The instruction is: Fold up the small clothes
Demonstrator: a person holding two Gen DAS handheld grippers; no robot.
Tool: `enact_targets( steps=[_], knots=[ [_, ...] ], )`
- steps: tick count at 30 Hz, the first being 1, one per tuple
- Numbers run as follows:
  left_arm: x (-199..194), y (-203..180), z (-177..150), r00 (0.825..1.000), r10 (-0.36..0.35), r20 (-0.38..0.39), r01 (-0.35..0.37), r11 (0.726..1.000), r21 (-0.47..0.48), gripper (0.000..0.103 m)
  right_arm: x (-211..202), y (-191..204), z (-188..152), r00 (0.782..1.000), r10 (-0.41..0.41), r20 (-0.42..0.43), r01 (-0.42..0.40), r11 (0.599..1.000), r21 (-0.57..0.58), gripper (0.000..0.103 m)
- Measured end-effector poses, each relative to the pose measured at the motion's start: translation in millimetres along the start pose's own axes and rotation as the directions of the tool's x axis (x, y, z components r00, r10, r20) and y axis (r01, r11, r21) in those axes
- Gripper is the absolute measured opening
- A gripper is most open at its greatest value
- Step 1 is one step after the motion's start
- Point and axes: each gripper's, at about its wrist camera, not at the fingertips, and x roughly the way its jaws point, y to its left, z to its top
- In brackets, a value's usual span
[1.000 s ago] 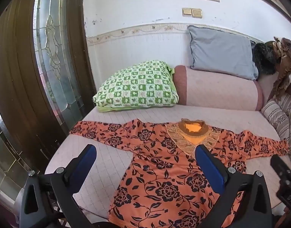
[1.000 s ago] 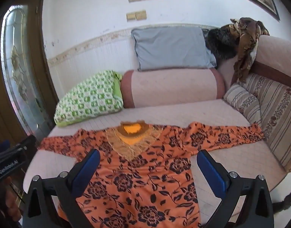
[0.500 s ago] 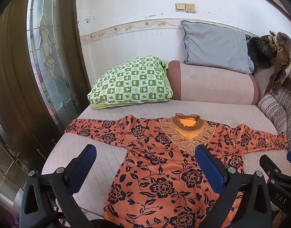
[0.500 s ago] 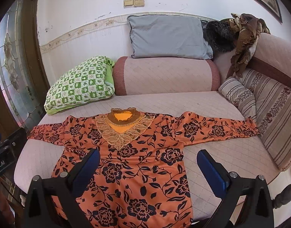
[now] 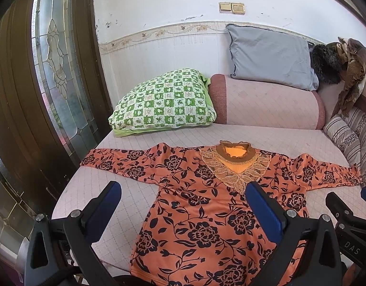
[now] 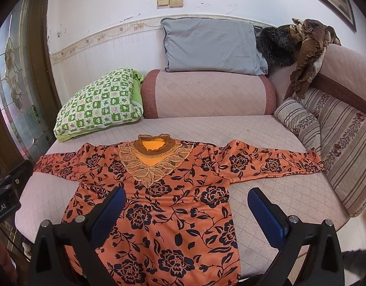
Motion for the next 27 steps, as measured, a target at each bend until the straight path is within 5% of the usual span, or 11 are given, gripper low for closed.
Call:
enact_targets(
  steps=[27],
  knots=[
    [31.4,-13.3,0.5,0.999,0.006,-0.045,-0.004,1.0,0.031,0.103,26.3,0.6,2.8,0.999,-0.013,-0.035,0.013,1.0,-0.012,0.103]
  ],
)
